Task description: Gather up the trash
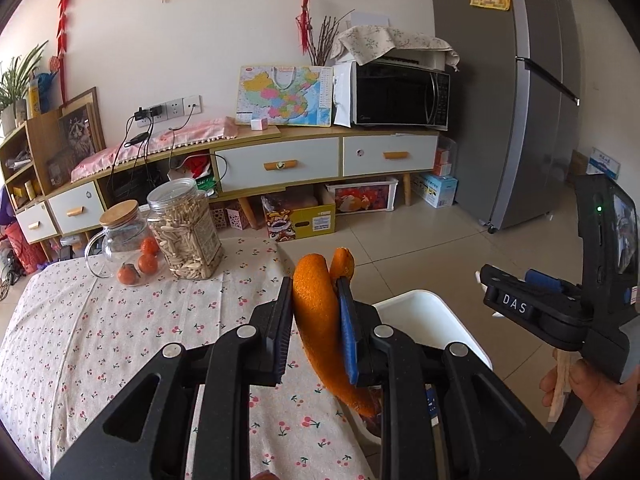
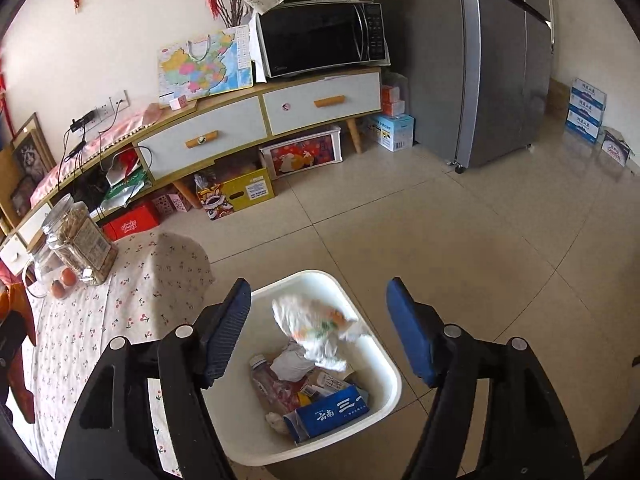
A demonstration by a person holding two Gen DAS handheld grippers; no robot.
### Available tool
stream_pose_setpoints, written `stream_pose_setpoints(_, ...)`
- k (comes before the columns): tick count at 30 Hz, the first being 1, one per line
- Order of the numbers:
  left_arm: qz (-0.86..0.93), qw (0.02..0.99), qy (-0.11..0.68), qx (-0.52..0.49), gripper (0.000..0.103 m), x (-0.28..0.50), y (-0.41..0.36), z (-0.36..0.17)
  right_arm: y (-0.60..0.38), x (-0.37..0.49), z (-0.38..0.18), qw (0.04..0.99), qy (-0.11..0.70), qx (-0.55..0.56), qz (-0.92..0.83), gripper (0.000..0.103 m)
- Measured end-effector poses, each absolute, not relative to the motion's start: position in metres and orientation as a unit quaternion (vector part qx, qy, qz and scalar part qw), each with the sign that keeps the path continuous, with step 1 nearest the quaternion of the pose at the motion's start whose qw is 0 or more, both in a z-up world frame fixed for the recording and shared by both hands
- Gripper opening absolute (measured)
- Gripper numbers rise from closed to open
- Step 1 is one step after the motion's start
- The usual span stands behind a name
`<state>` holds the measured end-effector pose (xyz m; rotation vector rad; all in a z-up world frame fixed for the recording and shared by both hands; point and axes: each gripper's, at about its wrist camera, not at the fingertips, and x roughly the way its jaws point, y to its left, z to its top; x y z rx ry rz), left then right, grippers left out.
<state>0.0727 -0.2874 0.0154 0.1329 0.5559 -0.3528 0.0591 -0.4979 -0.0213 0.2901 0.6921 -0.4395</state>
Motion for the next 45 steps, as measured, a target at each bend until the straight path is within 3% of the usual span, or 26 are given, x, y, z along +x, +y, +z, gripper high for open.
stream_pose_setpoints(7,-0.212,0.935,0.272,0.084,0.022,0.07,-0.339,0.013,-0.534,0.031,-0.012,0.892,0.308,0.157,-0.289,0.087)
stream_pose_setpoints(13,-0.246,0.922,0.284,0.098,0.026,0.077,-0.383,0.008,-0.574,0.0,-0.005,0.873,0.272,0.21,-0.345,0.092)
stream_pose_setpoints(15,-0.254,0.914,0.299,0.098,0.034,0.086,-0.396,0.005,-0.58,-0.007,-0.004,0.869,0.266,0.22,-0.355,0.092)
stream_pose_setpoints(17,-0.262,0.907,0.317,0.096,0.052,0.095,-0.405,0.004,-0.583,-0.009,-0.003,0.867,0.263,0.222,-0.36,0.095)
stream_pose_setpoints(26,-0.25,0.911,0.318,0.083,0.088,0.094,-0.395,0.013,-0.568,-0.008,0.008,0.879,0.247,0.191,-0.36,0.096)
stream_pose_setpoints(38,-0.208,0.911,0.355,0.035,0.089,0.073,-0.286,0.018,-0.46,-0.006,0.035,0.922,0.268,0.119,-0.251,0.096)
stream_pose_setpoints(45,-0.164,0.921,0.35,0.047,0.089,0.047,-0.208,0.007,-0.382,-0.017,0.03,0.92,0.263,0.045,-0.287,0.096)
